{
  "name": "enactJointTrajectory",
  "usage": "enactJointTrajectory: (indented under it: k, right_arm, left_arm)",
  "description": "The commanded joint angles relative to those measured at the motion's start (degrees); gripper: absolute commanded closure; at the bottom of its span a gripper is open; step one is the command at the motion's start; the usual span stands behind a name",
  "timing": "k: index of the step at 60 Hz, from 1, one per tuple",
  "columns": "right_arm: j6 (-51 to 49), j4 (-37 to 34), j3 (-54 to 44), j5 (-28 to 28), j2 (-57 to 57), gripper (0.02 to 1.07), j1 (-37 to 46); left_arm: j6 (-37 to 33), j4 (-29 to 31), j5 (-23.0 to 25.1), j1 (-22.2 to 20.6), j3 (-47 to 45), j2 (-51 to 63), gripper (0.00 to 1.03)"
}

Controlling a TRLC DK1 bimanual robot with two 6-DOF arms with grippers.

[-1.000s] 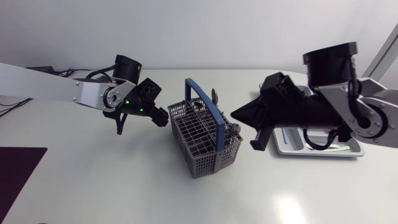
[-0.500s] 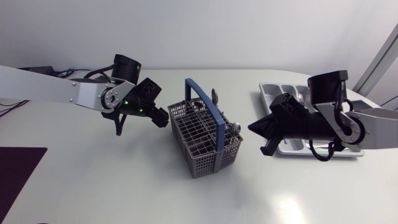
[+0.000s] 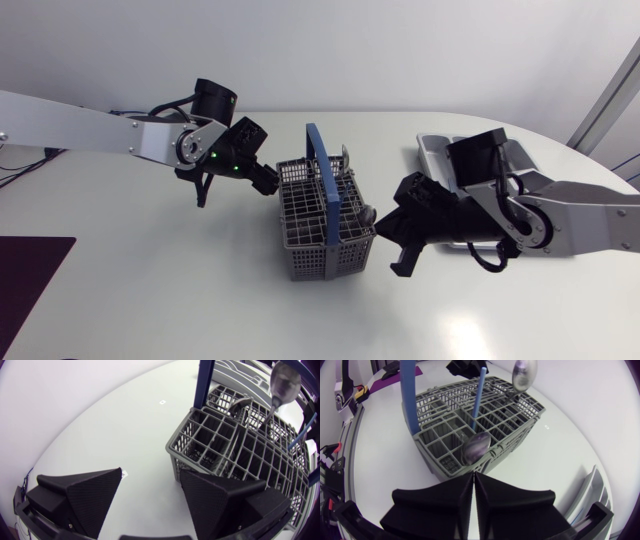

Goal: Unload the cutlery basket into the drawer organizer.

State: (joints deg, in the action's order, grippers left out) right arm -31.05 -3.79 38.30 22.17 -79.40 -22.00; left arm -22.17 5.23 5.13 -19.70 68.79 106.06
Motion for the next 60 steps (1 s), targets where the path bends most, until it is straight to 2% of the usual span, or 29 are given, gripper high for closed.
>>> enactJointTrajectory:
  k: [1,8,14,16,22,26,37,49,60]
  right_arm:
    - [2.13,-1.04,-0.25,-0.90,1.08,0.97,-1.73]
    - [3.19,-3.41,0.63,-1.96,2.67,0.94,-0.94]
    - [5.03,-7.46,1.86,-1.34,4.16,0.72,3.10]
    - [5.12,-9.13,2.56,-0.64,4.25,0.67,4.51]
    - [6.70,-11.50,4.41,-0.11,3.81,0.67,6.79]
    - [9.69,-13.87,6.52,1.73,2.84,0.61,8.11]
    - [14.88,-19.24,12.58,7.71,-1.29,0.60,9.17]
    - [17.86,-23.01,17.59,13.16,-5.24,0.60,8.99]
    - [19.27,-25.04,20.06,15.44,-7.35,0.60,8.20]
  left_arm:
    - [1.70,0.65,0.24,-0.77,3.80,2.66,0.10]
    - [1.70,1.53,0.24,-0.86,4.86,2.92,0.09]
    - [0.99,1.88,0.24,-0.16,3.10,0.64,0.07]
    - [0.90,1.88,0.24,0.19,2.13,-0.50,0.07]
    - [0.20,1.88,0.32,1.16,-1.38,-4.55,0.06]
    - [-1.03,1.80,0.41,1.16,-4.28,-8.06,0.06]
    - [-3.58,1.97,0.85,-0.60,-11.40,-16.85,0.06]
    - [-4.90,6.10,0.76,-3.94,-16.59,-23.88,0.06]
    - [-5.25,8.56,0.76,-5.34,-19.84,-28.72,0.06]
